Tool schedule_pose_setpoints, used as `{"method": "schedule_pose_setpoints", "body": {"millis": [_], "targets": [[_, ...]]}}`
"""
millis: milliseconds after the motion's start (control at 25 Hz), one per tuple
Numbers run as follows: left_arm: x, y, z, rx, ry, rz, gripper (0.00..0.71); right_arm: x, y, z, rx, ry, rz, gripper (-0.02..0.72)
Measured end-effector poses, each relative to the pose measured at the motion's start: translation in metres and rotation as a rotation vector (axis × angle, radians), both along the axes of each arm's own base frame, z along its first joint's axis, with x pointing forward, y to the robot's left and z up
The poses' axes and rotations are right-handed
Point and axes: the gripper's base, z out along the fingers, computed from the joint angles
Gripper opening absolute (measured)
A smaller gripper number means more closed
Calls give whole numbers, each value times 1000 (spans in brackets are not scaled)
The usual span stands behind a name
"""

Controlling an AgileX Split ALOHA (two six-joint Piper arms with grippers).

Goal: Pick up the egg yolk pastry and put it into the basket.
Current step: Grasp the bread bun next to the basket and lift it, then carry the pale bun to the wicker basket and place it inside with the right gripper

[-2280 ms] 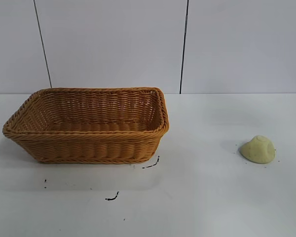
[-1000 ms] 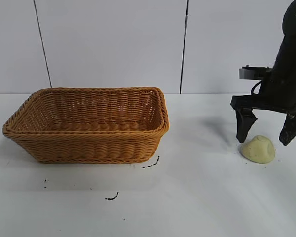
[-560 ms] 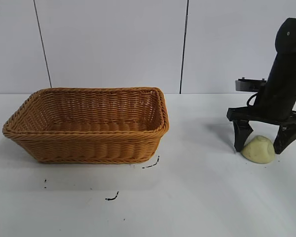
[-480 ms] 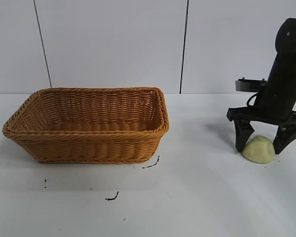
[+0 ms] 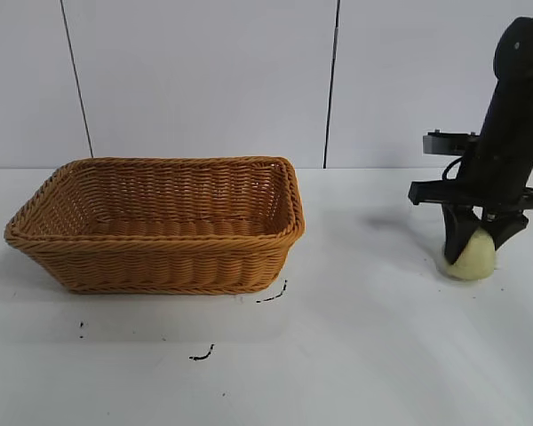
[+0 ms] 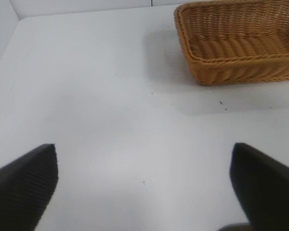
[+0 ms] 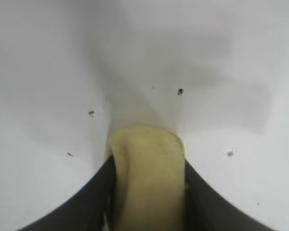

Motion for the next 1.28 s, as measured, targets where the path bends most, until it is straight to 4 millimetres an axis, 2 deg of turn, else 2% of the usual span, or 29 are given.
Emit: {"method": "schedule_pose_setpoints", "body": {"millis": [240, 480, 640, 800, 960, 1280], "targets": [[0, 0, 0, 0, 0, 0, 697, 19, 2, 51, 8, -10, 16, 244], [0, 0, 0, 0, 0, 0, 697, 38, 2, 101, 16, -163, 5, 244], [0, 0, 0, 0, 0, 0, 697, 41, 3, 129, 19, -249, 3, 244], [0, 0, 0, 0, 0, 0, 697, 43, 10, 143, 21, -292, 20, 244], [0, 0, 0, 0, 0, 0, 697, 41, 43, 153, 29, -327, 93, 244], [0, 0, 0, 0, 0, 0, 697, 18, 149, 163, 77, -386, 314, 244]]}}
